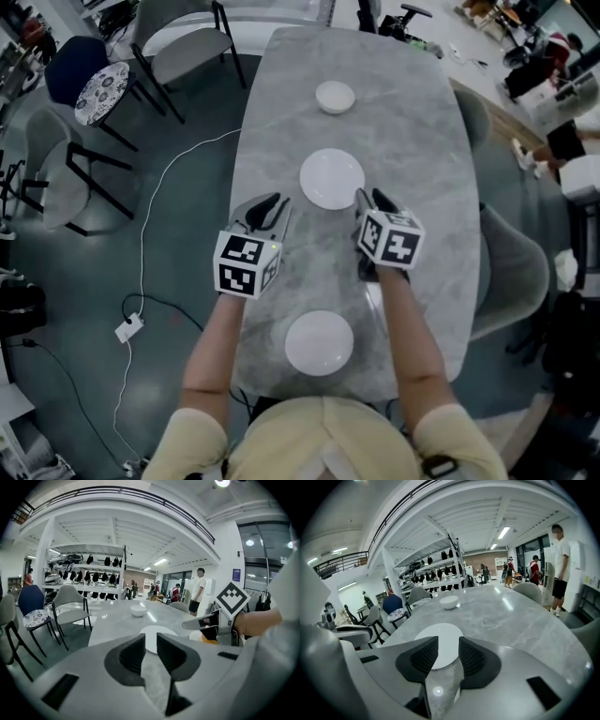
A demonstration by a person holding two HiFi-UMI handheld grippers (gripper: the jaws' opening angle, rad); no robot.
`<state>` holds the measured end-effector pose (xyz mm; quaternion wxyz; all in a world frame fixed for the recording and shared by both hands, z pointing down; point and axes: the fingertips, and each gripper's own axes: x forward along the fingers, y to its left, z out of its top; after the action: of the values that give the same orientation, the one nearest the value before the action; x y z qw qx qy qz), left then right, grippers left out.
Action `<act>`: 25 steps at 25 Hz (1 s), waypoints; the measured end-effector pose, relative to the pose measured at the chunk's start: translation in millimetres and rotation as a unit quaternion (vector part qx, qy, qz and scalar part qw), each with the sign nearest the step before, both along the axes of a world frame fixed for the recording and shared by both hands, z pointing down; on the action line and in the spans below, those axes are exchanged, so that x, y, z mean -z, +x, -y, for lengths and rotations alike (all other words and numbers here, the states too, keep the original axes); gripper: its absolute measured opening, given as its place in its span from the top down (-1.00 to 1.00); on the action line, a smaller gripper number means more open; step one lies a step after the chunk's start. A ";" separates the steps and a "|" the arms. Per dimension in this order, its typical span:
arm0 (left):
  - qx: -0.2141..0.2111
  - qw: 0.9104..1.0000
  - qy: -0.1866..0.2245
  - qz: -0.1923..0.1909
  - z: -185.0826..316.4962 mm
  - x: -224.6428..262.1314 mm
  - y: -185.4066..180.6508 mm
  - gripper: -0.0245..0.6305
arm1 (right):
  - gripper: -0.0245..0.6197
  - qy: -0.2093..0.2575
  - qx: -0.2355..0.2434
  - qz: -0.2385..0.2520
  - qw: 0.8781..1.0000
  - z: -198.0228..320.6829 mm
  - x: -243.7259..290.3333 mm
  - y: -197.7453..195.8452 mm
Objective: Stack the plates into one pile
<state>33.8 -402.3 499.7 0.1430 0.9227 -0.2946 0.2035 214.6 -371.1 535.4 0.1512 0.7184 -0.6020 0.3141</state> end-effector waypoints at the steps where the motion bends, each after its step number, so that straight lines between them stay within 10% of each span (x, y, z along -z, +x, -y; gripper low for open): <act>1: -0.001 1.000 -0.002 0.000 2.6 -4.4 1.8 0.71 | 0.57 -0.004 -0.007 0.004 1.000 3.2 -3.6 0.5; 12: -0.005 1.000 -0.030 -0.007 26.7 -41.9 7.9 0.71 | 0.52 -0.040 -0.114 0.054 0.991 19.2 -46.3 7.7; 25: 0.002 0.999 -0.035 -0.031 37.5 -50.7 -1.8 0.71 | 0.51 -0.112 -0.169 0.000 0.979 41.6 -51.5 18.4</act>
<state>32.0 -439.8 550.4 0.1847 0.9222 -0.2849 0.1849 233.0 -412.7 586.9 0.1753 0.7882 -0.4325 0.4011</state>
